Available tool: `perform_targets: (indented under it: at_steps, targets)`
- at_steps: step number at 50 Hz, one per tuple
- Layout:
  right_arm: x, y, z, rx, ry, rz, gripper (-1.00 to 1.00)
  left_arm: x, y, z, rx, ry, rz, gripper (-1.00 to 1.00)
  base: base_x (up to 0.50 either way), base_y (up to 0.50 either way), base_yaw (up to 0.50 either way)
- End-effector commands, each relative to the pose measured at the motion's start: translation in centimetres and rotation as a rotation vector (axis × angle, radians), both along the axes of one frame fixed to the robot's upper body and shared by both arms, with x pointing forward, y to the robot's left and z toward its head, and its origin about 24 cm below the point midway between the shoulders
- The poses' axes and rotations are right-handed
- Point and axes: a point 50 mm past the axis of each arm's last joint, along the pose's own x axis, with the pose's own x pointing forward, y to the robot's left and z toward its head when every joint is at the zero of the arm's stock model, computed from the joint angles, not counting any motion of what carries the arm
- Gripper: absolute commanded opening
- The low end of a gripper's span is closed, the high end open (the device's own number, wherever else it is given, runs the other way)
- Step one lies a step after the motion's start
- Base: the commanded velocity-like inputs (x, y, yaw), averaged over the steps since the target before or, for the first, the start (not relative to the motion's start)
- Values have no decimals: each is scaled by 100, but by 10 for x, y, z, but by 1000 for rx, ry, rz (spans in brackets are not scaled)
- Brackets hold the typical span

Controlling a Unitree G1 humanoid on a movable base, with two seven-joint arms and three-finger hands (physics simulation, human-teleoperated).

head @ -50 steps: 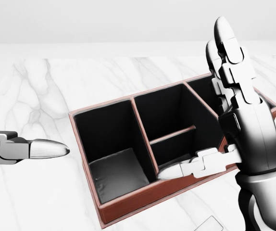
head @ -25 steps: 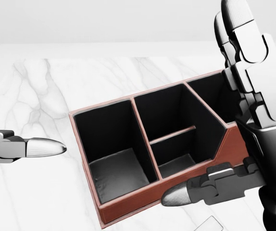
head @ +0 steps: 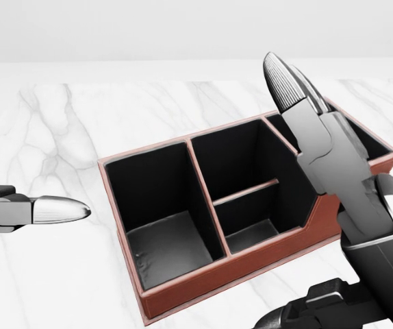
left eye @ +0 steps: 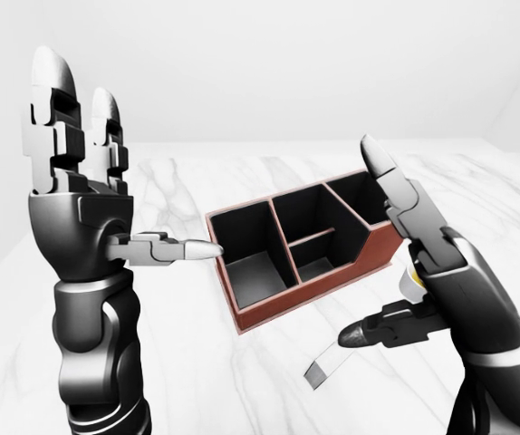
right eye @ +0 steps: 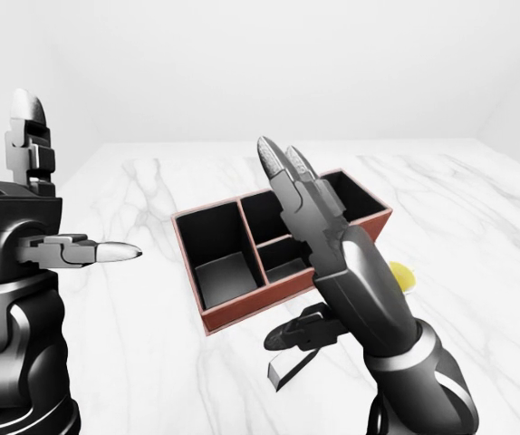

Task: Pick up the book and place it in the front compartment of the caddy.

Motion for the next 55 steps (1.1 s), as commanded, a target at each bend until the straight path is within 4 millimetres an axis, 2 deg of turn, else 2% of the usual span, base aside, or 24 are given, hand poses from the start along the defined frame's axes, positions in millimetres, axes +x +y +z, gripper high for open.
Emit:
perform_targets:
  at_steps: [1, 12, 25, 48, 55]
  targets:
    - [-2, -11, 0, -49, 16, -131, 100, 2, 0, -4, 3, 22, 3, 100, 0, 0, 0]
    - [0, -24, 5, -17, -11, -322, 100, 3, 0, -6, 7, 33, 4, 100, 0, 0, 0]
    - [0, -38, 12, 0, -47, -456, 100, 3, -1, -8, 9, 42, 5, 100, 0, 0, 0]
    - [-8, -54, 13, -49, -57, -452, 100, 6, -2, -11, 10, 58, 3, 100, 0, 0, 0]
    - [-10, -56, 8, -47, -25, -439, 100, 5, -2, -11, 9, 55, 2, 100, 0, 0, 0]
